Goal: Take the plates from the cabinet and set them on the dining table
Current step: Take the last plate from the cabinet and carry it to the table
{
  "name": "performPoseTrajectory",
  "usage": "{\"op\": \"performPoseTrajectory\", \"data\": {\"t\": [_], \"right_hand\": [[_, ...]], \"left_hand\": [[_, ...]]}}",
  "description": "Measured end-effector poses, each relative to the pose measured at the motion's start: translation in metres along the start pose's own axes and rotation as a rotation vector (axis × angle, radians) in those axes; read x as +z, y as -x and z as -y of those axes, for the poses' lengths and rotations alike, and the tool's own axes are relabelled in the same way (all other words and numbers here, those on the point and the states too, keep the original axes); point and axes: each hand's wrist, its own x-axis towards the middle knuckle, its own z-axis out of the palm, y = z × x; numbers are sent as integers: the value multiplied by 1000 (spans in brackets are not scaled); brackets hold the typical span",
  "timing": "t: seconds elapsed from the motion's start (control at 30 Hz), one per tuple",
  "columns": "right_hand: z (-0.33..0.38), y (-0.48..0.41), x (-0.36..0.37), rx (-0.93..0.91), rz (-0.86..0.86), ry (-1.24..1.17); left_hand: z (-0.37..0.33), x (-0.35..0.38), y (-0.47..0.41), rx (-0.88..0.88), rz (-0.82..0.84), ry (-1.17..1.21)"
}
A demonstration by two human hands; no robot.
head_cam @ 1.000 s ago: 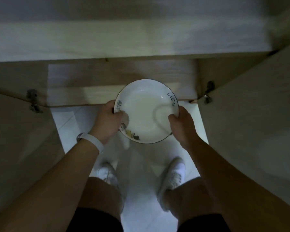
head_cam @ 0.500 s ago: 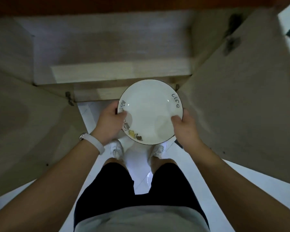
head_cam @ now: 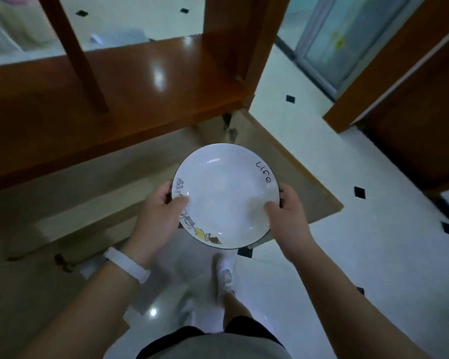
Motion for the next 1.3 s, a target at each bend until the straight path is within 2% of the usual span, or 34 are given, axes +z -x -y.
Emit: {"op": "performPoseTrajectory", "data": {"t": [0.23,0.5,0.73,1.0,1.3], "right_hand": [[5,69,-60,35,-187,-113],[-41,124,-138,79,-357,-230],[-109,200,-243,107,-596,-370],[-204,336,-384,98,-898,-457],[-283,445,-484,138,-1137,-560]], "left_hand": [[-41,36,28,63,260,11],[-46,124,72,96,499,-7],[-35,250,145,120,739,-172],[-6,413,300,149,1078,-256],[36,548,426,102,1308,-326]]}}
